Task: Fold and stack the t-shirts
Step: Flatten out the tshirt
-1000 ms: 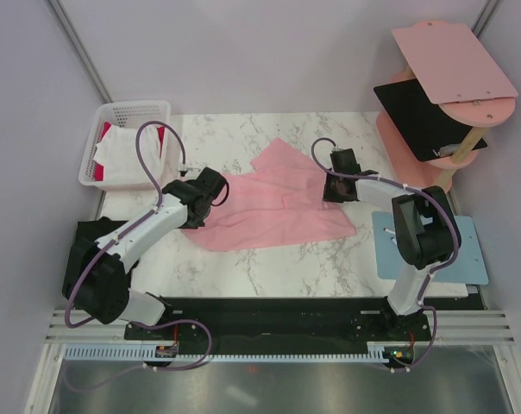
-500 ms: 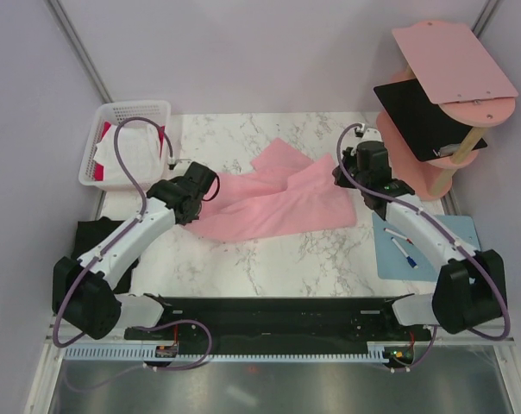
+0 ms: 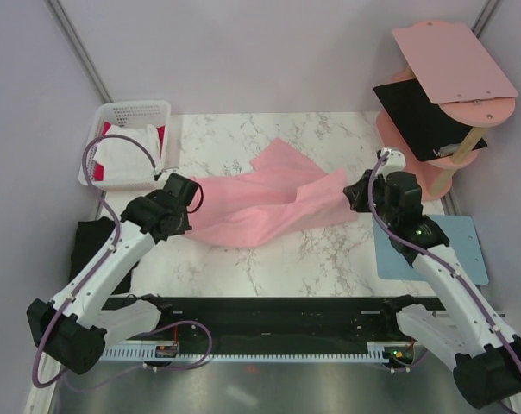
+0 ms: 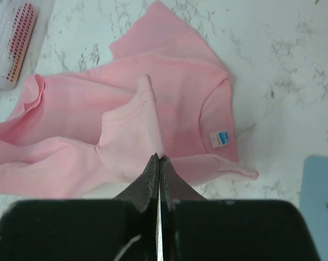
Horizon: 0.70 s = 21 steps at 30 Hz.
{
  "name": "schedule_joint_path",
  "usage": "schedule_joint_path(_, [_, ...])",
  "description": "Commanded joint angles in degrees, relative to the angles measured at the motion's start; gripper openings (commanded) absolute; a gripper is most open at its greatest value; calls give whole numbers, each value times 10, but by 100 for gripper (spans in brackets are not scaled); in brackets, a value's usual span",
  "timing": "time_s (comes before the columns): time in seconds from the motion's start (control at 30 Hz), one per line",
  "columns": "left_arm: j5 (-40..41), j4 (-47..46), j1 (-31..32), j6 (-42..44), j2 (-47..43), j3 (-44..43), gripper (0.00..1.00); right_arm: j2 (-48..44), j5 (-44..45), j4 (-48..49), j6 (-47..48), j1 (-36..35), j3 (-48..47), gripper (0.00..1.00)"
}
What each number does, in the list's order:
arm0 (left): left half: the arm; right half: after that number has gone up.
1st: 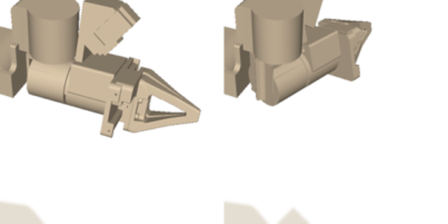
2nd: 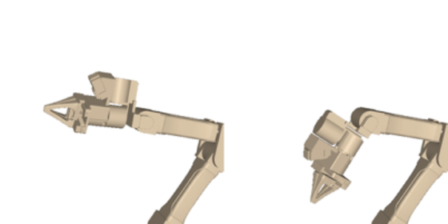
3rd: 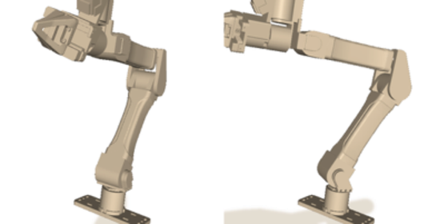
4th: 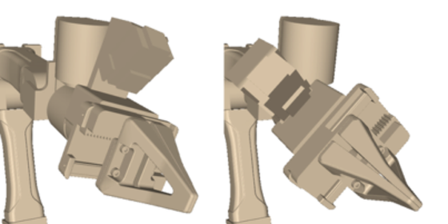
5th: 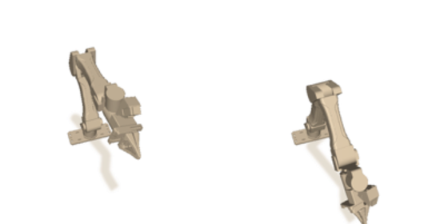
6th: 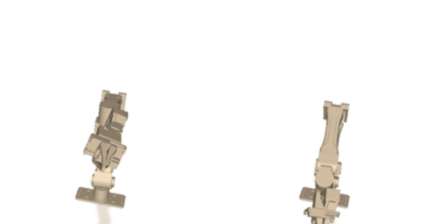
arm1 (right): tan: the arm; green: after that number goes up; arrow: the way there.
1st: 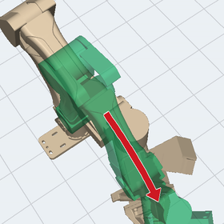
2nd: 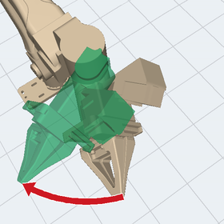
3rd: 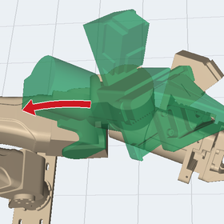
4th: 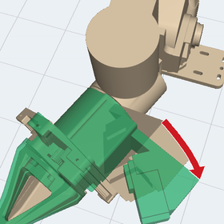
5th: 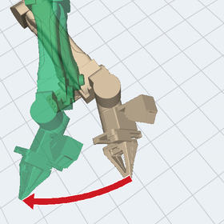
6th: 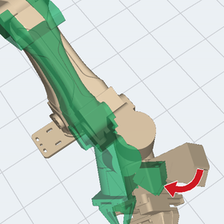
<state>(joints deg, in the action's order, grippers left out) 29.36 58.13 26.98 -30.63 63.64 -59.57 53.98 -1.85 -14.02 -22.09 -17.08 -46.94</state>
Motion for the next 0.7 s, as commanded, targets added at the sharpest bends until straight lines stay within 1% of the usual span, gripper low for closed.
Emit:
schedule_joint_path(0.0, [-50,51,3,-40,-40,-9,22,-76,-75,-111,-33,-1,51,0])
schedule_joint_path(0.03, [-53,56,2,-40,-41,-12,34,-104,-84,-124,-38,-1,72,6])
schedule_joint_path(0.07, [-53,60,2,-38,-42,-19,55,-119,-99,-139,-45,-1,81,15])
schedule_joint_path(0.1, [-48,64,2,-37,-41,-21,88,-136,-102,-162,-45,0,90,28])
schedule_joint_path(0.13, [-43,65,2,-38,-39,-25,99,-165,-103,-172,-45,0,98,50])
schedule_joint_path(0.17, [-37,66,2,-36,-36,-31,100,-178,-99,-178,-43,-1,98,64])
schedule_joint_path(0.23, [-20,65,2,-36,-19,-43,100,-200,-87,-160,-41,-1,100,86])
schedule_joint_path(0.27, [-16,61,1,-33,-12,-57,100,-197,-74,-147,-45,-1,97,91])
schedule_joint_path(0.3, [-13,44,2,-28,-3,-63,100,-171,-41,-125,-46,-1,88,94])
schedule_joint_path(0.37, [-9,24,0,-15,31,-84,100,-123,-20,-80,-47,-1,67,94])
schedule_joint_path(0.4, [-9,9,-2,-8,46,-90,100,-56,-13,-34,-51,-1,57,93])
schedule_joint_path(0.43, [-10,-16,-8,-1,61,-96,100,-15,-11,-9,-52,-1,34,92])
schedule_joint_path(0.47, [-10,-28,-13,10,97,-107,100,28,-15,15,-52,-1,17,91])
schedule_joint_path(0.5, [-17,-36,-19,16,116,-115,100,122,-19,44,-48,-1,-5,91])
schedule_joint_path(0.53, [-21,-51,-35,22,134,-124,100,169,-32,56,-46,-1,-57,90])
schedule_joint_path(0.57, [-26,-57,-42,31,173,-140,99,216,-44,65,-42,-1,-88,89])
schedule_joint_path(0.6, [-39,-68,-56,37,190,-147,99,299,-53,69,-38,-1,-120,89])
schedule_joint_path(0.63, [-45,-83,-62,46,210,-153,98,338,-60,63,-28,-1,-189,89])
schedule_joint_path(0.67, [-45,-87,-68,48,244,-168,98,372,-66,58,-24,-1,-223,88])
